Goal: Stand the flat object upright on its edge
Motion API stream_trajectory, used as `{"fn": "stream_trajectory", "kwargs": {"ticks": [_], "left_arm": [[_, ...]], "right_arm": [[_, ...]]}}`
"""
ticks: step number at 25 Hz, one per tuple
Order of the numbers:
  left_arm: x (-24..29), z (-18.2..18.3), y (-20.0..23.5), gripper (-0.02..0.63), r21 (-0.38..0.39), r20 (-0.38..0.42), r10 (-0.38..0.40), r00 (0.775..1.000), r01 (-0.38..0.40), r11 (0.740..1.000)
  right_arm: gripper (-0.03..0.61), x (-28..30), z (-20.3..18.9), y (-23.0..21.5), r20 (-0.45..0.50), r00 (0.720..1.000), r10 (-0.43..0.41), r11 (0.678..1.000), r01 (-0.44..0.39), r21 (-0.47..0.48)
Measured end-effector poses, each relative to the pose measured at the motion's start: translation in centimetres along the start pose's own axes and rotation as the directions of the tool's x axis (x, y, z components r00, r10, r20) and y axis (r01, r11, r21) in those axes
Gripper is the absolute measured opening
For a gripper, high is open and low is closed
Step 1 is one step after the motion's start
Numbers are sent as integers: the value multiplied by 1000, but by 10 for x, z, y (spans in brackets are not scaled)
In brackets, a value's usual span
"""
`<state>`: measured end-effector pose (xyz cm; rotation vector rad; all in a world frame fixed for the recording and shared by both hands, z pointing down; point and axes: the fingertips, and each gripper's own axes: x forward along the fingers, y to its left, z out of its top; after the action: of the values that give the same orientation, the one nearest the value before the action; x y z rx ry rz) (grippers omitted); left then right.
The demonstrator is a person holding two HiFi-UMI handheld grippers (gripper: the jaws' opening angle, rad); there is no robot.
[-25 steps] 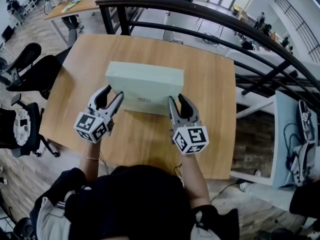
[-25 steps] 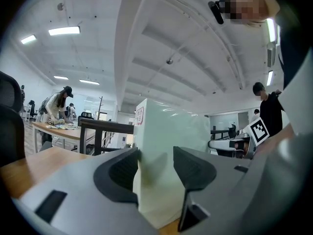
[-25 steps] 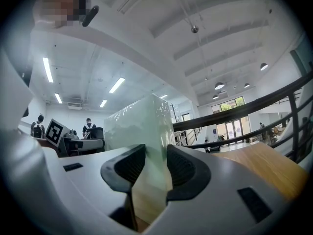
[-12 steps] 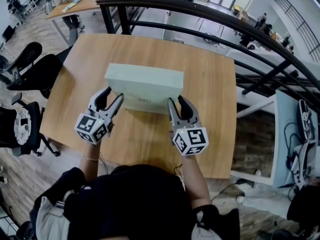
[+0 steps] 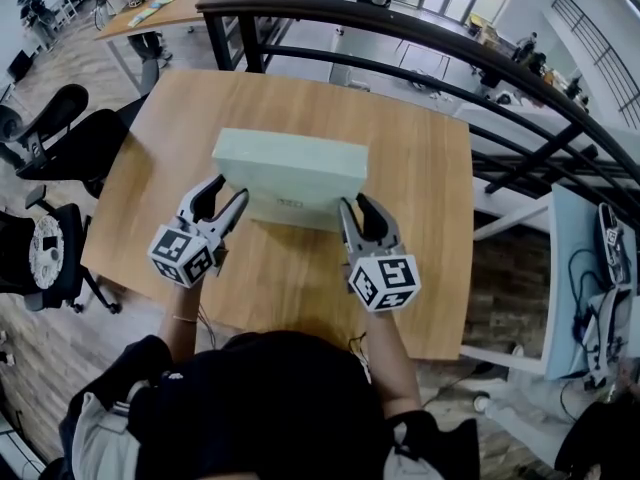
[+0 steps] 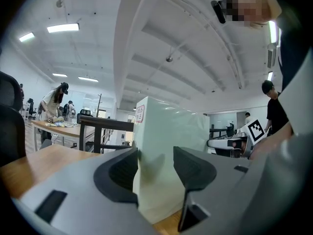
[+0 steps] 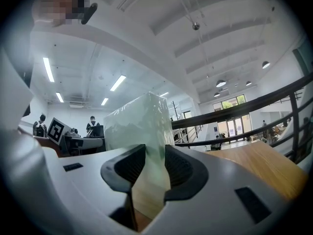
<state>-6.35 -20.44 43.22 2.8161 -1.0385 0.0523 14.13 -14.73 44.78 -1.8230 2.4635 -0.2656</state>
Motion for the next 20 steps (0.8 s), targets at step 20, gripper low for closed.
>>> {"fn": "stream_trajectory", "kwargs": {"ticks": [20], "left_arm": [[-21, 22, -20, 54, 76, 96, 14, 995, -22, 997]], "right_arm": [[41, -21, 15, -2, 73, 997, -4, 998, 0, 55]]}}
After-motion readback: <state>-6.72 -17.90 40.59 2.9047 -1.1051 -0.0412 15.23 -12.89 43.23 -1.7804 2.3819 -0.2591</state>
